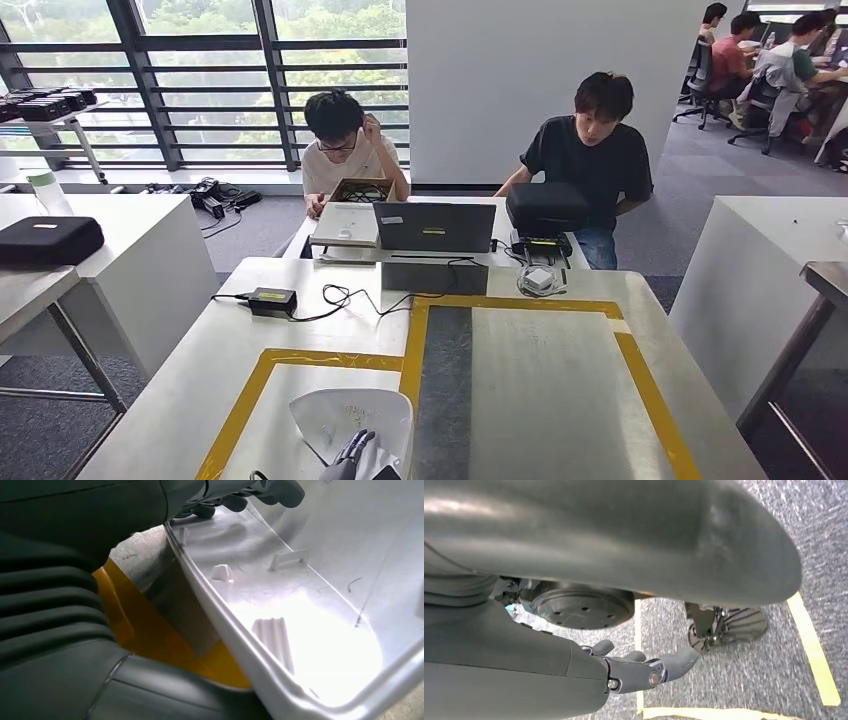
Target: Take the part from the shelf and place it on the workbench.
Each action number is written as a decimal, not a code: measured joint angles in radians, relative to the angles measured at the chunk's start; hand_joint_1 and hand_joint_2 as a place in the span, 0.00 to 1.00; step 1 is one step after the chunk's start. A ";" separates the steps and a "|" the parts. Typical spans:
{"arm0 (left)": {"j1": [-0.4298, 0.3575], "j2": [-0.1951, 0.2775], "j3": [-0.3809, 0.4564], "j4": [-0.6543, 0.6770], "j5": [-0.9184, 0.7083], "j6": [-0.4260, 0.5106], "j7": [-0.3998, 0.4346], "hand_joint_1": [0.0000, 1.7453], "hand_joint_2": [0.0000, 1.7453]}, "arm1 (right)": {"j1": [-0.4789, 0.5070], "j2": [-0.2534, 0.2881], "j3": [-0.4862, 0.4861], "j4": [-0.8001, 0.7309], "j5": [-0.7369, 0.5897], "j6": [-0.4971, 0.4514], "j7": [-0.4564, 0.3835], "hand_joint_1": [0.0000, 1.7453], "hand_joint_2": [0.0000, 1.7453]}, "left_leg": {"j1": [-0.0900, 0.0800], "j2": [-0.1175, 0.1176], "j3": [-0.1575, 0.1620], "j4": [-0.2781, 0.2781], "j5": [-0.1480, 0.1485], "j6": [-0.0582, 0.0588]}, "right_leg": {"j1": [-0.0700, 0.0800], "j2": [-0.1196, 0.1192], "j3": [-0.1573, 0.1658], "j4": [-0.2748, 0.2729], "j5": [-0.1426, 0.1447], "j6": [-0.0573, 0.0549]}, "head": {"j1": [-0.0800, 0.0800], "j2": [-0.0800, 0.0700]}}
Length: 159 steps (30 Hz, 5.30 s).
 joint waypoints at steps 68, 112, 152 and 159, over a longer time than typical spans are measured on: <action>0.348 -0.020 0.381 -1.400 -0.133 0.447 -0.342 0.00 0.00 | 0.006 0.007 -0.011 0.000 0.002 0.001 0.000 0.00 0.00 | 0.004 0.000 0.023 -0.042 0.020 -0.016 | 0.006 0.000 0.013 -0.037 0.009 -0.006 | 0.002 0.000; 0.353 -0.008 0.329 -1.475 -0.062 0.447 -0.342 0.00 0.00 | -0.003 0.022 -0.023 0.000 0.005 -0.001 -0.002 0.00 0.00 | 0.043 0.007 -0.104 0.190 -0.109 -0.072 | -0.017 0.001 -0.069 0.018 0.030 -0.022 | -0.004 0.000; 0.449 -0.004 0.468 -1.501 -0.051 0.447 -0.342 0.00 0.00 | -0.010 0.017 -0.029 0.000 0.027 -0.008 -0.002 0.00 0.00 | 0.020 0.003 0.069 -0.009 -0.055 -0.033 | -0.005 -0.009 -0.090 0.000 0.085 0.015 | -0.008 0.000; 0.455 -0.003 0.503 -1.431 -0.005 0.447 -0.342 0.00 0.00 | -0.009 0.017 -0.034 0.000 0.016 -0.013 -0.002 0.00 0.00 | 0.015 0.010 0.002 -0.008 0.005 0.015 | -0.004 -0.006 -0.170 0.248 -0.103 0.032 | 0.004 -0.001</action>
